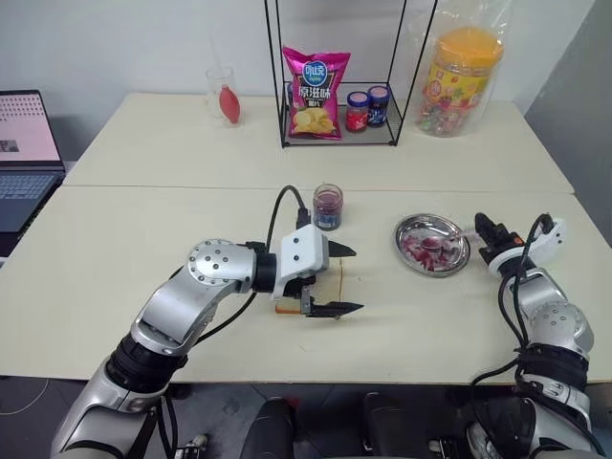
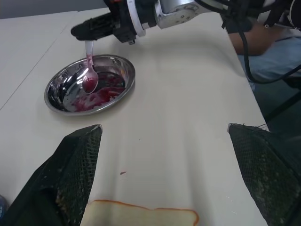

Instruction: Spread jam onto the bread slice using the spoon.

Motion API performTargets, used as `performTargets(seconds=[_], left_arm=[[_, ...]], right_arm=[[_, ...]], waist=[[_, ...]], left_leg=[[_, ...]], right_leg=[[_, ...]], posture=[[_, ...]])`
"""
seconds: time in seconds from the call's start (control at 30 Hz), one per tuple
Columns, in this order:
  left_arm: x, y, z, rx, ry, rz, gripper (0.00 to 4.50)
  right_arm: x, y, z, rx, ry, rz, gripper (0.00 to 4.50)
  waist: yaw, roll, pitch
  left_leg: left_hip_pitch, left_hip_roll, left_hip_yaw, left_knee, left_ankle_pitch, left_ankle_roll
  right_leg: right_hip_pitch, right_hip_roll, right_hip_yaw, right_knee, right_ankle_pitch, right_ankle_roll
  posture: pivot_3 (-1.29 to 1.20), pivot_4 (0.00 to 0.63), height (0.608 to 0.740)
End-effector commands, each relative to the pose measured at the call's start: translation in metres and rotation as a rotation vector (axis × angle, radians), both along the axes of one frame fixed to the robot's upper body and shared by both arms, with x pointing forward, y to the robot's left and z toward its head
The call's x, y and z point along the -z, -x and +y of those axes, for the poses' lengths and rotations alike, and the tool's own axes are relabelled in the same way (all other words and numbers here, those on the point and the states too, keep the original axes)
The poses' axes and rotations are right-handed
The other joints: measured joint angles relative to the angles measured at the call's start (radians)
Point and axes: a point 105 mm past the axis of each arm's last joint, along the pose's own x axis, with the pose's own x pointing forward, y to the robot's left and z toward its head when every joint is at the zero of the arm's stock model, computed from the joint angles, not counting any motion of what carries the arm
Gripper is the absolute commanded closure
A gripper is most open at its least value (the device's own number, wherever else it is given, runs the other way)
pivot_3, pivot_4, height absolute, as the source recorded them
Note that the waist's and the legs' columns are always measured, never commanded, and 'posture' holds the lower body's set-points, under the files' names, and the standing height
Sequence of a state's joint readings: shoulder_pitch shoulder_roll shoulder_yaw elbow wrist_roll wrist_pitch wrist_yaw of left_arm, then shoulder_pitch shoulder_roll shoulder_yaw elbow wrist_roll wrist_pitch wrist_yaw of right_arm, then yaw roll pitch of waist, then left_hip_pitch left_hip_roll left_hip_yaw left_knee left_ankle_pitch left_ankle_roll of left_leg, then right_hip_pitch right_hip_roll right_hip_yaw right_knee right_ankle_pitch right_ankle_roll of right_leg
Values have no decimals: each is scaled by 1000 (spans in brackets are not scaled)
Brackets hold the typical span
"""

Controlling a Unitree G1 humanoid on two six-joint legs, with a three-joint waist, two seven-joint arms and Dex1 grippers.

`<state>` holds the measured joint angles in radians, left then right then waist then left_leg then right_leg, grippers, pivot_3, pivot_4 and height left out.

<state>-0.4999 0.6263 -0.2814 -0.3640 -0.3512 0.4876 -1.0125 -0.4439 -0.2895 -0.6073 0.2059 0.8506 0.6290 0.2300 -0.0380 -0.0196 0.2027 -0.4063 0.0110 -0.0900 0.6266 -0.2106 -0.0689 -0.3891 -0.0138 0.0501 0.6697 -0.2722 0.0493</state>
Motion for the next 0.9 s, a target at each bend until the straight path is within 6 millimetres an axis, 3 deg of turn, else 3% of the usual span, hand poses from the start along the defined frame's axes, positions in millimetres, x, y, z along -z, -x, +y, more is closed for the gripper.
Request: performTargets(seconds=[0.03,0.27,0.37,0.47,0.53,0.7,0.9], left_arm=[[-13,-9,15,-76,44,-37,0],[-22,-20,41,-226,99,-31,0],[-20,-27,64,-333,87,-30,0],[-26,-43,82,-488,137,-54,0],[-29,-54,94,-591,169,-91,0],[-24,-53,102,-658,185,-77,0],[-23,-43,103,-690,176,-62,0]], right_arm=[[-28,8,5,-18,17,-83,4494],[-78,16,19,-65,144,-206,4494],[-117,11,36,-75,213,-289,4494],[-153,-6,85,-185,299,-381,4494],[-166,-14,118,-265,377,-426,4494],[-176,-28,175,-394,510,-507,4494],[-161,-41,213,-489,632,-543,4494]], waist=[[0,0,0],[-1,2,1],[-12,2,2],[-22,3,2],[-31,3,2],[-33,2,2],[-17,2,2]], left_leg=[[0,0,0,0,0,0],[3,0,4,0,0,0],[6,1,8,-1,0,0],[6,1,11,0,0,0],[6,1,15,0,1,2],[5,4,14,-1,2,3],[-8,3,14,1,1,3]], right_leg=[[0,0,0,1,0,0],[-1,0,4,6,-1,-1],[-2,1,9,7,-1,-1],[-3,2,13,9,-1,0],[-6,2,17,10,1,1],[-8,5,16,10,1,0],[-21,4,16,10,4,-5]], posture=[[0,150,740],[0,150,740],[0,150,740],[0,150,740],[0,150,740],[0,150,740],[0,150,740]])
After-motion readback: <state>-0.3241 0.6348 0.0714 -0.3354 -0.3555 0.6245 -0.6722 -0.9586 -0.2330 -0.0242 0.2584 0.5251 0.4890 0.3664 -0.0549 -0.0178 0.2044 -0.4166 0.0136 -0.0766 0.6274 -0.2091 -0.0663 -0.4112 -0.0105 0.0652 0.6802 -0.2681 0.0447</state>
